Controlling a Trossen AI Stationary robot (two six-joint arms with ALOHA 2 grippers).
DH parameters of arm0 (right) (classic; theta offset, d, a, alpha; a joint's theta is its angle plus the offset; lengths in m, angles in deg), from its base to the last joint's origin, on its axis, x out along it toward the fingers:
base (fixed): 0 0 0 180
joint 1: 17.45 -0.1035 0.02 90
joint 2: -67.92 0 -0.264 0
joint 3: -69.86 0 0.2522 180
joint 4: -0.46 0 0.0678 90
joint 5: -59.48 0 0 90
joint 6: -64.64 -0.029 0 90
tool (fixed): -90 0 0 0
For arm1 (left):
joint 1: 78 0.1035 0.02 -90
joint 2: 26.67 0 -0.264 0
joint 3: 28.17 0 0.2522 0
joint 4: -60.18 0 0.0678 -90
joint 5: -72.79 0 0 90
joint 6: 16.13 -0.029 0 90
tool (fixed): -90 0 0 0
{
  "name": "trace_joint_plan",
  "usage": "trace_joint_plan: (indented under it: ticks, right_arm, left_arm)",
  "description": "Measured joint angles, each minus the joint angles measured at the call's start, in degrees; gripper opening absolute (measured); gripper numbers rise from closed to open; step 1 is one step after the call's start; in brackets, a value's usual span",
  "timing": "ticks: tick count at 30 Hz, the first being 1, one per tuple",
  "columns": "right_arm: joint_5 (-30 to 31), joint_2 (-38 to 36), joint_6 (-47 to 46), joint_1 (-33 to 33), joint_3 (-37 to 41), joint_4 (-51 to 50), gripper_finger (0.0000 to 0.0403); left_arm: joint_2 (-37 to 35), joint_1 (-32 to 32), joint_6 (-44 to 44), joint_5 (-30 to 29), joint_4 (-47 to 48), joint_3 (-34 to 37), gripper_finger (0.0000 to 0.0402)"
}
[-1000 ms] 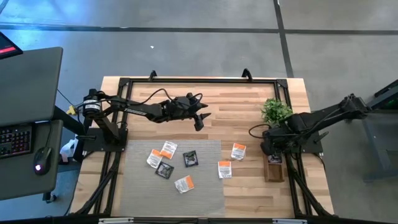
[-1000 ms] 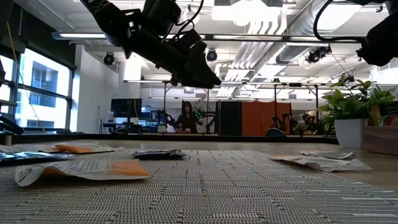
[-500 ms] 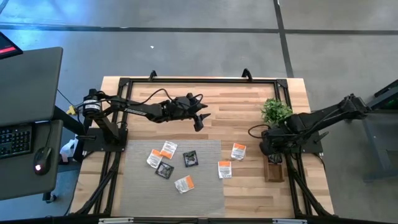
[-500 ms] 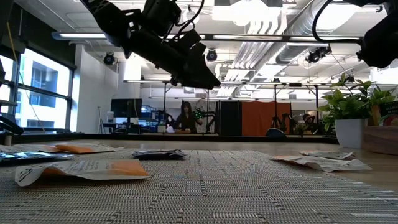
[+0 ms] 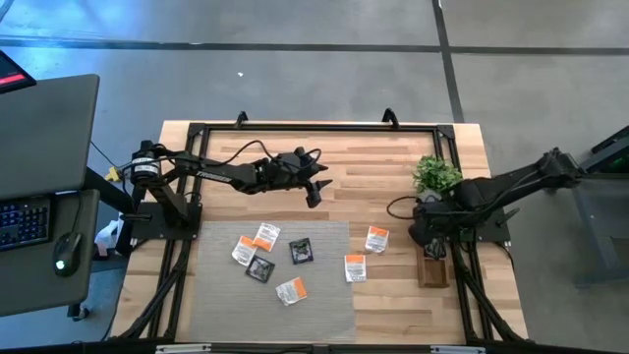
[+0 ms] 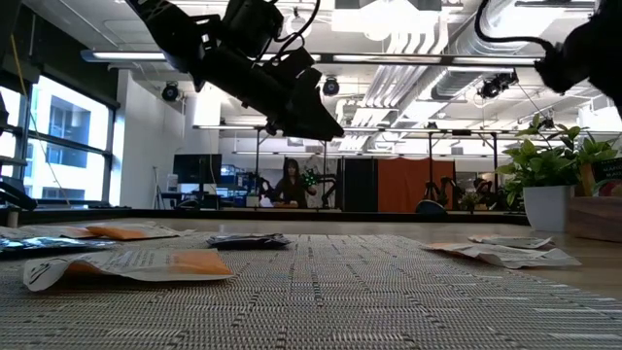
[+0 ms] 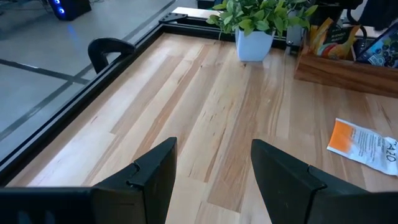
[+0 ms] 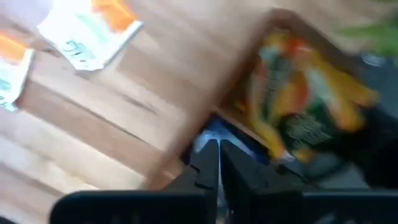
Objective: Pick & Place Tea
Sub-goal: Put the black tea bag into the middle section of the wooden organizer
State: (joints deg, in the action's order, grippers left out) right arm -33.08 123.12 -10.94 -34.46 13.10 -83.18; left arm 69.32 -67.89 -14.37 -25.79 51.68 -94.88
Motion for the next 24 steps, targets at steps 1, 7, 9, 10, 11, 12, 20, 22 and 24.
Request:
trace_joint_plan:
  ticks: [1,7,9,10,11,12,20,22,24]
  right_arm:
    - [-1.0,0.3,1.1,0.0,1.1,2.7,0.0006]
    - [-5.2,6.7,8.9,-1.3,5.4,5.7,0.0004]
    - [-5.0,9.3,12.3,-1.5,5.5,5.7,0.0004]
    - [-4.8,10.4,14.3,-1.5,5.2,5.3,0.0003]
    - [-4.3,11.5,16.3,-1.5,4.8,5.1,0.0002]
    - [-3.7,12.4,18.0,-1.5,4.4,4.9,0.0002]
    - [-5.9,19.3,20.7,-2.2,4.6,4.2,0.0002]
    - [-6.1,20.6,22.0,-2.2,4.6,5.2,0.0001]
    - [-6.2,21.1,23.0,-2.2,4.6,5.7,0.0002]
  left_arm:
    - [0.0,0.0,0.0,0.0,0.0,0.0,0.0205]
    - [0.0,0.0,0.0,-0.2,-0.2,0.0,0.0205]
    - [0.0,0.0,0.0,-0.2,-0.2,0.0,0.0205]
    - [0.0,0.0,0.0,-0.2,-0.3,0.0,0.0205]
    - [0.0,0.0,0.0,-0.2,-0.2,0.0,0.0205]
    - [0.0,0.0,0.1,-0.2,-0.3,0.0,0.0205]
    - [0.0,0.0,1.7,-0.1,-0.3,0.0,0.0205]
    - [0.0,0.0,1.7,-0.1,-0.3,0.0,0.0205]
    - [0.0,0.0,1.7,-0.1,-0.4,0.0,0.0205]
